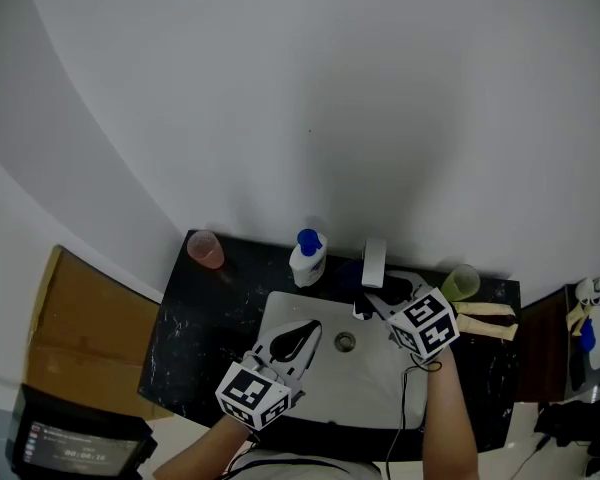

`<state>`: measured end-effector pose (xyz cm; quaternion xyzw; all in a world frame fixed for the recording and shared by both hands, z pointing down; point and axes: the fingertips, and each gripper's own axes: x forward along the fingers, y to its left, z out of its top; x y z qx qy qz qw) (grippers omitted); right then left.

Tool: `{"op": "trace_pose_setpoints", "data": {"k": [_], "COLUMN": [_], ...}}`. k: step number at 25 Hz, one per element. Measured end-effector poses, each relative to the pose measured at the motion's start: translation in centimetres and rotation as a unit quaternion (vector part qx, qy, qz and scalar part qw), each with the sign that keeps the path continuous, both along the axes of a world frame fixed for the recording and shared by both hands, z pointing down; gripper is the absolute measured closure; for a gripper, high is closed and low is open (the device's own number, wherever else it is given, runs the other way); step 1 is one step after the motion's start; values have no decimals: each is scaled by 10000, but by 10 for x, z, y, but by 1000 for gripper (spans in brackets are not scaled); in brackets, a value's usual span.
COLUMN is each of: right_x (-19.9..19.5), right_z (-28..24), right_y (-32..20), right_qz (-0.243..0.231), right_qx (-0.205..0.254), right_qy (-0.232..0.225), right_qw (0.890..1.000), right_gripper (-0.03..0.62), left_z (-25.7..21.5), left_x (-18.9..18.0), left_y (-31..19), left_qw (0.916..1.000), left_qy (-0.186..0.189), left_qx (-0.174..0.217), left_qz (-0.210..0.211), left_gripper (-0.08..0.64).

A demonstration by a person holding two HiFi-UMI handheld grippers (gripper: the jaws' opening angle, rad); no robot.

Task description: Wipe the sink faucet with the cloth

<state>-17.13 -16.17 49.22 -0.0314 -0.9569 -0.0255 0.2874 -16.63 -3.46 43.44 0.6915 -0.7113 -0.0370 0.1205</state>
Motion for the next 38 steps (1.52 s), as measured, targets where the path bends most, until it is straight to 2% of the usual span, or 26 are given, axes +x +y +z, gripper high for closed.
{"op": "trace_pose_setpoints", "data": {"k": [3, 5, 7, 9, 11, 12, 14, 16, 19, 21, 23, 26, 28, 30, 32, 34, 38], "right_x": [15, 37, 51, 52, 42, 33, 14, 3, 15, 34, 50, 56, 46, 29, 13, 3, 16], "right_z": [2, 2, -5, -10, -5, -2, -2, -4, -1, 2, 0, -9, -9, -5, -3, -3, 0], "right_y": [-27, -29, -12, 13, 30, 32, 20, -4, -29, -35, -22, 20, 43, 50, 37, 9, -32], "right_qz": [685, 778, 464, -87, -502, -557, -293, 216, 818, 1031, 840, -84, -612, -804, -568, -22, 948], "right_qx": [56, 36, -228, -434, -268, -147, -2, 43, 22, 105, -87, -343, -243, -59, 37, 102, 136], "right_qy": [38, 39, -142, -178, 34, 96, 45, -62, -70, -78, -230, -333, -164, 2, 21, -34, -133], "right_qw": [9976, 9970, 9986, 9989, 9984, 9983, 9996, 9997, 9966, 9946, 9962, 9988, 9977, 9967, 9984, 9999, 9953], "right_gripper": [462, 462, 462, 462, 462, 462, 462, 462, 462, 462, 462, 462, 462, 462, 462, 462, 462], "left_z": [-1, -3, -4, -4, -5, -6, -8, -8, -6, -4, -2, -3, -4, -5, -6, -6, -4], "left_x": [0, 1, 1, 1, 3, 4, 6, 7, 8, 7, 5, 4, 4, 5, 5, 4, 3], "left_y": [-1, -2, -1, -2, -4, -5, -6, -6, -6, -4, -2, -2, -3, -4, -5, -5, -3], "left_qw": [10000, 10000, 10000, 9999, 9999, 9999, 9999, 9998, 9999, 9999, 9999, 9999, 9999, 9999, 9999, 9999, 9999], "left_qy": [-14, -14, -11, -10, -5, -3, -5, -7, 4, 7, 11, 7, 2, -2, -9, -16, -23], "left_qx": [46, 68, 80, 84, 91, 98, 113, 108, 99, 88, 72, 71, 70, 72, 83, 82, 71], "left_qz": [24, 42, 56, 66, 85, 98, 127, 139, 141, 136, 122, 104, 103, 107, 114, 104, 88], "left_gripper": [560, 560, 560, 560, 560, 560, 560, 560, 560, 560, 560, 560, 560, 560, 560, 560, 560]}}
